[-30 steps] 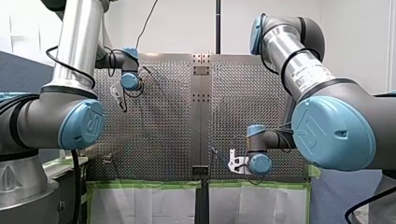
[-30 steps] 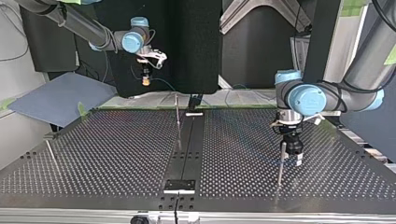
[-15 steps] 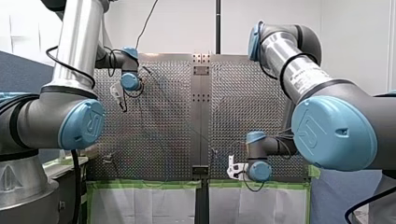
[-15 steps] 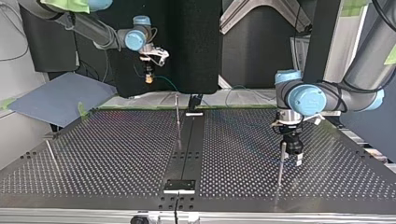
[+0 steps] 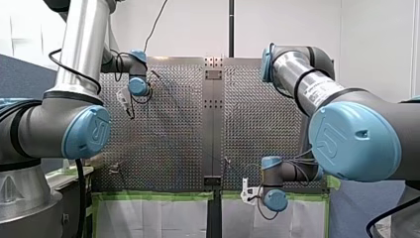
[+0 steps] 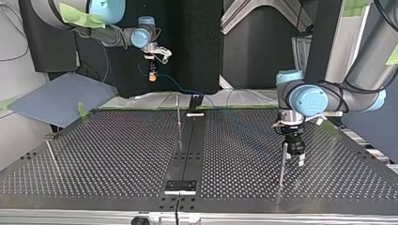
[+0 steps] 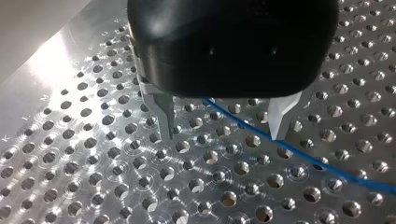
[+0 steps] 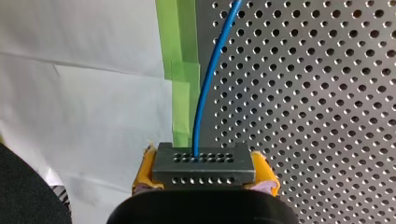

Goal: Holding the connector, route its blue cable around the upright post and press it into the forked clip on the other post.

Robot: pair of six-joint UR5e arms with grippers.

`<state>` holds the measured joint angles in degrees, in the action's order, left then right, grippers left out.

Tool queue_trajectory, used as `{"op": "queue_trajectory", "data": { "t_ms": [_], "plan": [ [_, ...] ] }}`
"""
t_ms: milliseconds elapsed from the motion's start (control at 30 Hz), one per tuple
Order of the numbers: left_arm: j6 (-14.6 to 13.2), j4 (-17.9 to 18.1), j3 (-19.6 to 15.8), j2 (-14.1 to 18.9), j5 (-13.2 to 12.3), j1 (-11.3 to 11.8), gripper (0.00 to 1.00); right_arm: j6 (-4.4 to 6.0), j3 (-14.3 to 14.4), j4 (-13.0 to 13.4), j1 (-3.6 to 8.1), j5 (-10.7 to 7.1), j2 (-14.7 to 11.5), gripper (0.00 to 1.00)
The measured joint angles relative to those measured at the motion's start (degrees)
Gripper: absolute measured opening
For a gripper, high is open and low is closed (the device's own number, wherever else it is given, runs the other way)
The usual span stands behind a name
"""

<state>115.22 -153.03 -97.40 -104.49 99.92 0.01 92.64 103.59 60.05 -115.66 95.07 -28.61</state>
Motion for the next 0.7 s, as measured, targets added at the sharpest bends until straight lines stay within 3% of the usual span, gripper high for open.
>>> {"op": "queue_trajectory", "data": {
  "t_ms": [233,567,700],
  "plan": [
    [0.0,0.04,0.0,-0.02,0.09,0.02,1.0,-0.24,-0.74,2.2,-0.1,-0.01,3.8,0.0],
    [0.0,0.01,0.0,0.02,0.11,0.04,1.0,-0.39,-1.05,2.31,-0.13,0.0,8.82,0.0],
    [0.0,0.04,0.01,0.01,0.09,0.01,1.0,-1.01,-1.17,2.27,0.03,0.16,10.82,0.0]
  ]
}}
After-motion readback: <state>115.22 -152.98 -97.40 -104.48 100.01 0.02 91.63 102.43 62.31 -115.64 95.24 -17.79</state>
